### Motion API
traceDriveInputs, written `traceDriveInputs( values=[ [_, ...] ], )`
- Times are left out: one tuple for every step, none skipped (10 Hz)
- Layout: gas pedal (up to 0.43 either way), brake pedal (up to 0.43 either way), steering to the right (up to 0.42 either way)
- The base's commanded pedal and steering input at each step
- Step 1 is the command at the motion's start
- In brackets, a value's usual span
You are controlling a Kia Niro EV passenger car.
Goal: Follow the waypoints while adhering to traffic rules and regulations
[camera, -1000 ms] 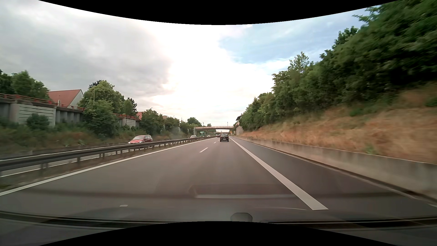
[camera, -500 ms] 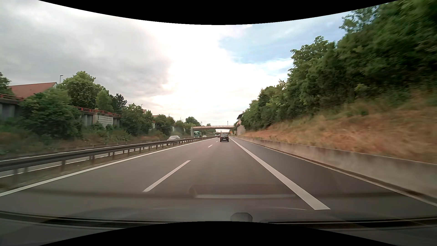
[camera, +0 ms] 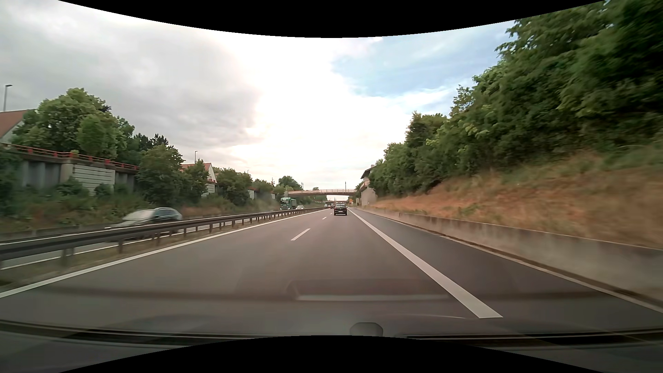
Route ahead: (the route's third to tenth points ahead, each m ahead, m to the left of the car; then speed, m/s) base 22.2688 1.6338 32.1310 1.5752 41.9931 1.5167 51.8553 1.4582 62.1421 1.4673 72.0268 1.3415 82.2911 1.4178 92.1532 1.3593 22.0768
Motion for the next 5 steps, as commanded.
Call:
traceDriveInputs(
  values=[
    [0.197,0.0,-0.003],
    [0.197,0.0,-0.003],
    [0.197,0.0,-0.003],
    [0.197,0.0,-0.003],
    [0.197,0.0,-0.003]
  ],
)
